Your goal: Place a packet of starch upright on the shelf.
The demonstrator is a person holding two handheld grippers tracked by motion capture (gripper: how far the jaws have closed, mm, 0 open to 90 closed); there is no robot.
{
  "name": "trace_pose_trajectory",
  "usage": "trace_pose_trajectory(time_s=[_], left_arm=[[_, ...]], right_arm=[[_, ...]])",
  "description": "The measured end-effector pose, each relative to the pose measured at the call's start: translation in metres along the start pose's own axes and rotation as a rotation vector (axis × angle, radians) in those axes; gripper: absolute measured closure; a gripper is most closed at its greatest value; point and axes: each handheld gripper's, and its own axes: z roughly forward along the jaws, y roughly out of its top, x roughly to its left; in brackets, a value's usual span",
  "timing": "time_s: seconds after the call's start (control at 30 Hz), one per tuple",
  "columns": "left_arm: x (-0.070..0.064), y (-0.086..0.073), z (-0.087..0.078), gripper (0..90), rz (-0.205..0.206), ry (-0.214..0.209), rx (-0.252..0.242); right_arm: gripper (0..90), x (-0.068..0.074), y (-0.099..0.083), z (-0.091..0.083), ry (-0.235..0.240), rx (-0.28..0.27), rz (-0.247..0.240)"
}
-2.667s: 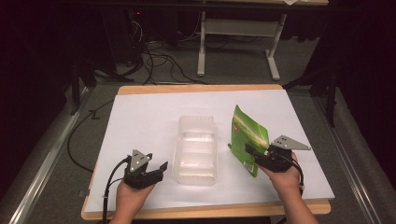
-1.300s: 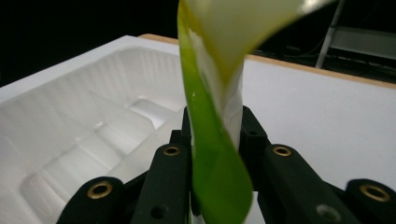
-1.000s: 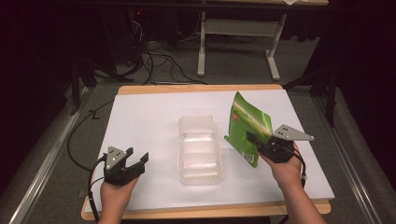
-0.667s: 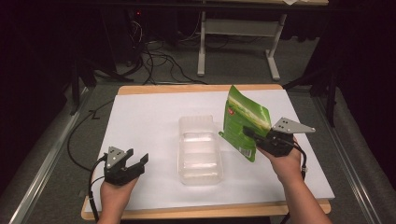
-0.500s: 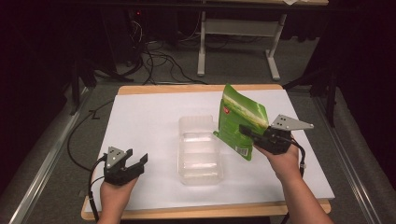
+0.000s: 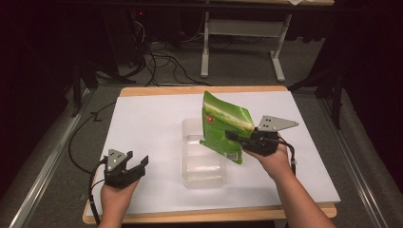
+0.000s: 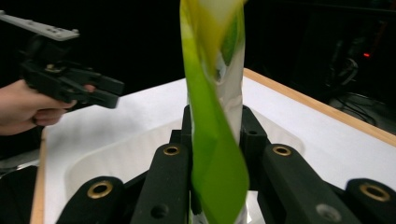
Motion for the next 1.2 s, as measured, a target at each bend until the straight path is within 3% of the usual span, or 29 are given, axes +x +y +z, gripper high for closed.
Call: trace_pose_trajectory(time_s=[0.27, 0.47, 0.73, 1.0, 1.2], left_arm=[[-0.001, -0.001, -0.001, 37.5, 0.000, 0.004, -0.002], [0.000, -0.002, -0.001, 37.5, -0.001, 0.010, 0.007], [0.004, -0.004, -0.005, 37.5, -0.008, 0.019, -0.001], [0.004, -0.004, -0.006, 37.5, -0.013, 0.023, 0.002], [0.000, -0.004, -0.005, 37.3, -0.003, 0.021, 0.009]], right_arm=[[78.1, 0.005, 0.006, 0.012, 0.058, 0.015, -0.038], [78.1, -0.003, 0.017, 0.029, 0.132, 0.024, -0.060], [78.2, -0.013, 0.019, 0.053, 0.179, 0.054, -0.080], [78.2, -0.012, 0.012, 0.055, 0.212, 0.076, -0.085], [77.9, -0.011, 0.008, 0.056, 0.206, 0.090, -0.088]])
